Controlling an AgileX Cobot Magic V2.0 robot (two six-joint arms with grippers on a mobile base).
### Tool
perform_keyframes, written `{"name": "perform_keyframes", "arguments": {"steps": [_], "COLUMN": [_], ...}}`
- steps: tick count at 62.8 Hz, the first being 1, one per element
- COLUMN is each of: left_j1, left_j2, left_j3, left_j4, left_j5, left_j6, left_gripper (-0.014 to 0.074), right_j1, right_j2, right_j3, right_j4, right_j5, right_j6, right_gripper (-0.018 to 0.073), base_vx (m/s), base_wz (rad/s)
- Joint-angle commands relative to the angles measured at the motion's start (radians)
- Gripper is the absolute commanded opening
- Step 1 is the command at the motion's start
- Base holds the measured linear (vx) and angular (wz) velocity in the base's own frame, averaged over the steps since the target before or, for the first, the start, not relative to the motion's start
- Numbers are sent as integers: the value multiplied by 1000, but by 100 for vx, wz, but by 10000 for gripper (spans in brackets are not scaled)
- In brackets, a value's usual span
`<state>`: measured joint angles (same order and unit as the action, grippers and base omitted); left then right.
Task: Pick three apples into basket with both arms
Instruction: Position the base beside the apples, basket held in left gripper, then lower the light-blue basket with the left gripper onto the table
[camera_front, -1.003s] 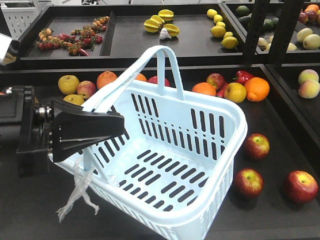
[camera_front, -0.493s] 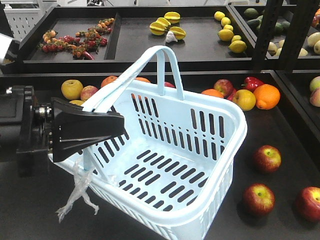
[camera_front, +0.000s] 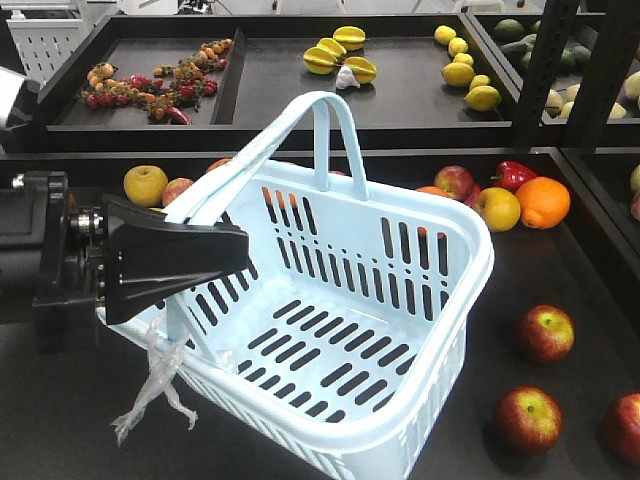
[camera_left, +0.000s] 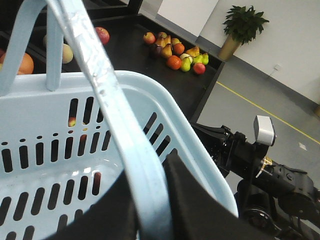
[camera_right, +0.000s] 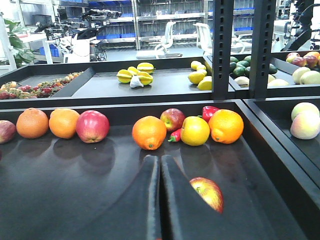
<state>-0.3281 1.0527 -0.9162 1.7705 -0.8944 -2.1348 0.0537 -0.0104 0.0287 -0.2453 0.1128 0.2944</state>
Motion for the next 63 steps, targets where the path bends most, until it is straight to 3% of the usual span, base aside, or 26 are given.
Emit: {"name": "perform_keyframes", "arguments": {"steps": [1, 63], "left_j1": [-2, -2], "left_j2": [-23, -23], "left_j3": [-31, -31], "left_j4": [0, 0], "left_j5": [15, 15], "left_j6": [-14, -14], "left_gripper": [-7, -7], "right_j1": [-5, -5], "right_j2": [-11, -11], "right_j3": [13, 13], "right_j4": [-13, -13], "right_j5": [-73, -73], "right_j6": [0, 0], "right_gripper": [-4, -4], "base_vx": [4, 1], "base_wz": [1, 0]}}
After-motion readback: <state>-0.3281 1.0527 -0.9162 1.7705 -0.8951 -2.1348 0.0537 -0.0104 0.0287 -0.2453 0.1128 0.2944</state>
